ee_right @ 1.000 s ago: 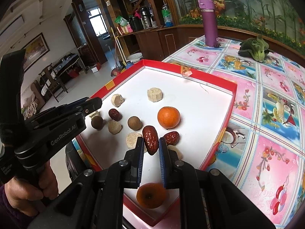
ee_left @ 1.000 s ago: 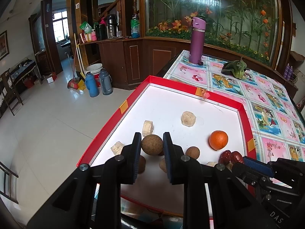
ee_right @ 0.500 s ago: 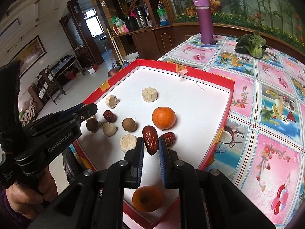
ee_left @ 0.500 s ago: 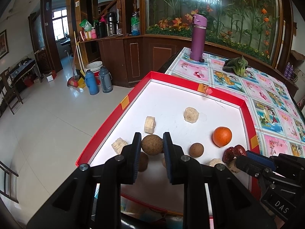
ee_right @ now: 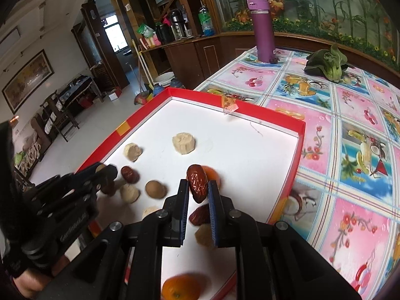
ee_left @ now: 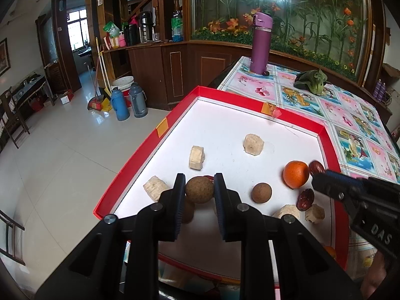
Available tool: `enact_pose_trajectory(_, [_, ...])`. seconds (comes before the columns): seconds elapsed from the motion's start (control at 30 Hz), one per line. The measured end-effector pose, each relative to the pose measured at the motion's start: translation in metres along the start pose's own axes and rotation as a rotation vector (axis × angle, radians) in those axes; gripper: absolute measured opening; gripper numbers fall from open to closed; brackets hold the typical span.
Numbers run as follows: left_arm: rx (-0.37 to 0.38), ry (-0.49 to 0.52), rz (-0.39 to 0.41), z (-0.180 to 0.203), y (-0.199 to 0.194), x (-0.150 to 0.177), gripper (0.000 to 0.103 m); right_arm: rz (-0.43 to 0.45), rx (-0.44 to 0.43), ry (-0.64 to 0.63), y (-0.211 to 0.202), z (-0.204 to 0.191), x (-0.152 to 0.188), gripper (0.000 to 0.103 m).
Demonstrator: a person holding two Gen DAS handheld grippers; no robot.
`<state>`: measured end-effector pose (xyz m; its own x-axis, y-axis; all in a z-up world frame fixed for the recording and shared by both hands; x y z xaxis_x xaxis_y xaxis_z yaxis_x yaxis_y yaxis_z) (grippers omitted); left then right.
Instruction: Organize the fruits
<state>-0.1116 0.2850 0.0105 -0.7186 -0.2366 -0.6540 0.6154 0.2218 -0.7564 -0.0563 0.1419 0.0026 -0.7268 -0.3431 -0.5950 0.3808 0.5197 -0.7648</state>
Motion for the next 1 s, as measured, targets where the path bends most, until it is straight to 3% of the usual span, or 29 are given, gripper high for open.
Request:
enact_pose_trajectory(0.47, [-0.020, 0.009, -0.029, 0.005, 0.011, 0.001, 0.025, -0.008, -0.024, -0.048, -0.001, -0.010, 0.001, 0.015])
enact_pose_trajectory(0.63, [-0.019, 0.006, -0.042, 0.006, 0.010, 0.001, 0.027, 0.020, -0.026, -0.046, -0.015, -0.008, 0.002, 0.033])
enact_pose_trajectory(0.7, [-0.024, 0.002, -0.039, 0.007, 0.007, 0.001, 0.043, 0.034, -0.017, -0.047, -0.020, -0.006, 0.003, 0.040])
enact_pose_trajectory(0.8, [-0.047, 0.005, -0.011, 0.009, -0.001, 0.000, 0.063, 0.054, -0.013, -0.040, -0.031, 0.000, 0.005, 0.041])
enact_pose_trajectory(1.0, [-0.082, 0.001, 0.062, 0.014, -0.029, -0.007, 0.084, 0.103, -0.004, -0.043, -0.055, 0.006, 0.009, 0.047])
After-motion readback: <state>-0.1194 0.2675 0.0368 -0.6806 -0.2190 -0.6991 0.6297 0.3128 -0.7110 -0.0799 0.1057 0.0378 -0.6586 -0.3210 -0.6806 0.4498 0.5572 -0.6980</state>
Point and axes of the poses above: each gripper's, at about its wrist camera, not at the fingertips, and y roughly the way its jaws point, z to its right, x to its underside, the point moved 4 cm from there along y, roughly the way its jaws point, and after that the axes turned 6 degrees about -z, right-handed, at the moved point
